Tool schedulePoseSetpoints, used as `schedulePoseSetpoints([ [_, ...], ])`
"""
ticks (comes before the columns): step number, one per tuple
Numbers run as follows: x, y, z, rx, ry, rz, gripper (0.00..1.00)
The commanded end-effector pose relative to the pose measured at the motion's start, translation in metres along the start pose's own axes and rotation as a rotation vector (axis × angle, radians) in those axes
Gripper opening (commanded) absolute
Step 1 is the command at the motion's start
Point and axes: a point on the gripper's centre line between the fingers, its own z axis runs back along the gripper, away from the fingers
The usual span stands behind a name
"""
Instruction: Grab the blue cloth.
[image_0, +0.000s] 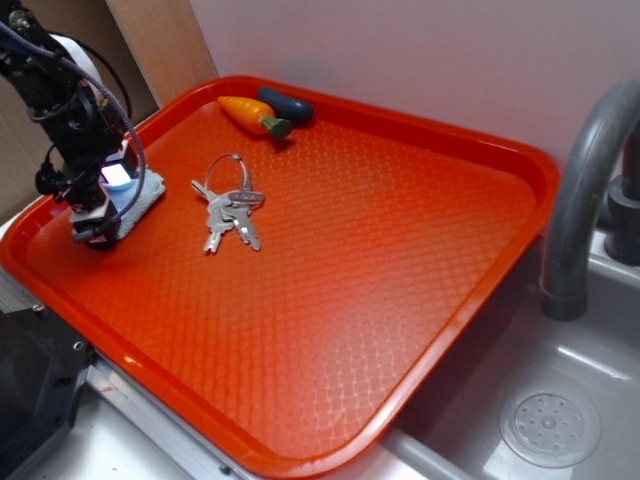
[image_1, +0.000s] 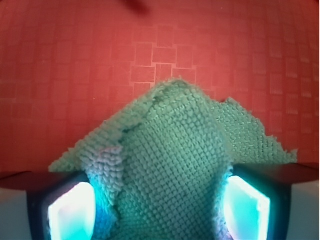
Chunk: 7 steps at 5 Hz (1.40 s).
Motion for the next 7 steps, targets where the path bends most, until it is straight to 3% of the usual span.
schedulePoseSetpoints([
  [1,0.0004,0.0091,0.0089,0.034,0.003,-0.001,0.0],
  [7,0.0,0.0039,0.0159,0.043,-0.033,-0.023,0.0],
])
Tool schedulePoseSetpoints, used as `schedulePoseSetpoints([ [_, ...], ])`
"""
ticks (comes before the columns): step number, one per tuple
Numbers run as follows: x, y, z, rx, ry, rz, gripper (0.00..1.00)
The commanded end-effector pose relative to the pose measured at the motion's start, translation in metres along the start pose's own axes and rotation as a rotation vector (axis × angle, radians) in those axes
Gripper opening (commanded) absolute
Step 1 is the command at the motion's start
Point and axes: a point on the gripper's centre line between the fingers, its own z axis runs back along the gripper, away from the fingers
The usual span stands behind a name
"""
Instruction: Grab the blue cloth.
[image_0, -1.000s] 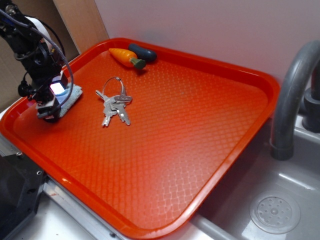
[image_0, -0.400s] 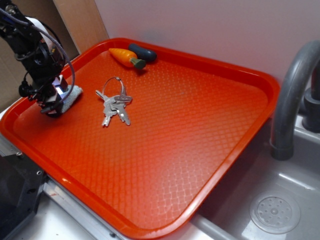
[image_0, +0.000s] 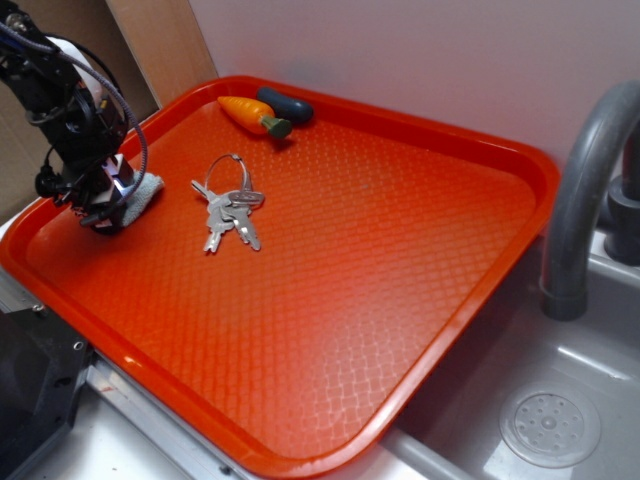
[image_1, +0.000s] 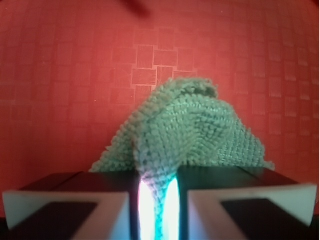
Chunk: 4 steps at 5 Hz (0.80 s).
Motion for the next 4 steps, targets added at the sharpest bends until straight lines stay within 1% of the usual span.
schedulePoseSetpoints([
  [1,0.0,0.015,0.025,0.033,-0.028,0.024,0.0],
  [2,0.023,0.012,0.075,0.09,-0.093,0.075,0.0],
  [3,0.05,0.009,0.125,0.151,-0.068,0.28,0.0],
  [4,0.068,0.006,0.175,0.144,-0.014,0.526,0.0],
])
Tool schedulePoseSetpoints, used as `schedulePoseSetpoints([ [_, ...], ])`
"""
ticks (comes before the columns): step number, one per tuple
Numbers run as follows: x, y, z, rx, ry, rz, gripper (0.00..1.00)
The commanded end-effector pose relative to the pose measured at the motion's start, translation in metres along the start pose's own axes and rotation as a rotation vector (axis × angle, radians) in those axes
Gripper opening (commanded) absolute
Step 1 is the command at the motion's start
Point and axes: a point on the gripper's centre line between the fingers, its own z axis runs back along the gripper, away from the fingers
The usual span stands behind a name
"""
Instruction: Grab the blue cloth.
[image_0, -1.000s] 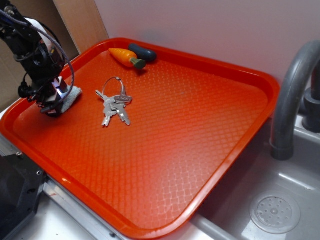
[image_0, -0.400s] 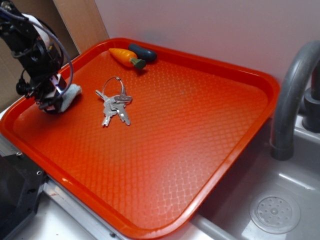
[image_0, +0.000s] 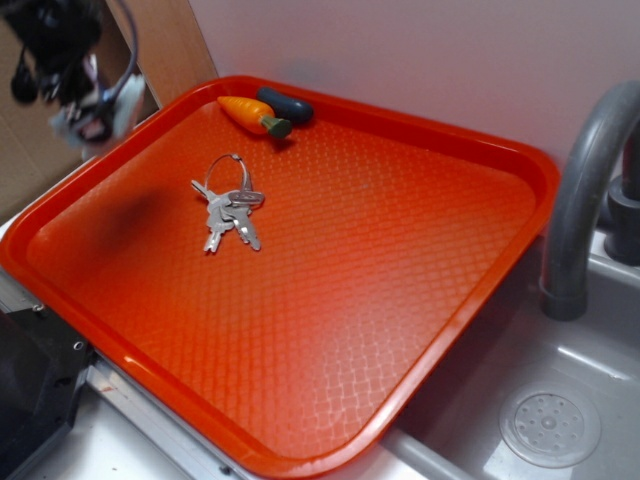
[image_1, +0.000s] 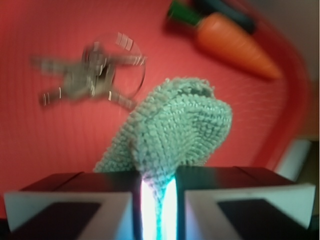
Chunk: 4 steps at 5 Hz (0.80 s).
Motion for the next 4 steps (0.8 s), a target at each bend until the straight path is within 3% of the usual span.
schedulePoseSetpoints([
  [1,0.039,-0.001,0.117,0.048,0.058,0.478,0.0],
  [3,0.057,-0.027,0.132,-0.064,0.008,0.403,0.0],
  [4,0.048,-0.026,0.118,-0.132,0.008,0.48,0.0],
])
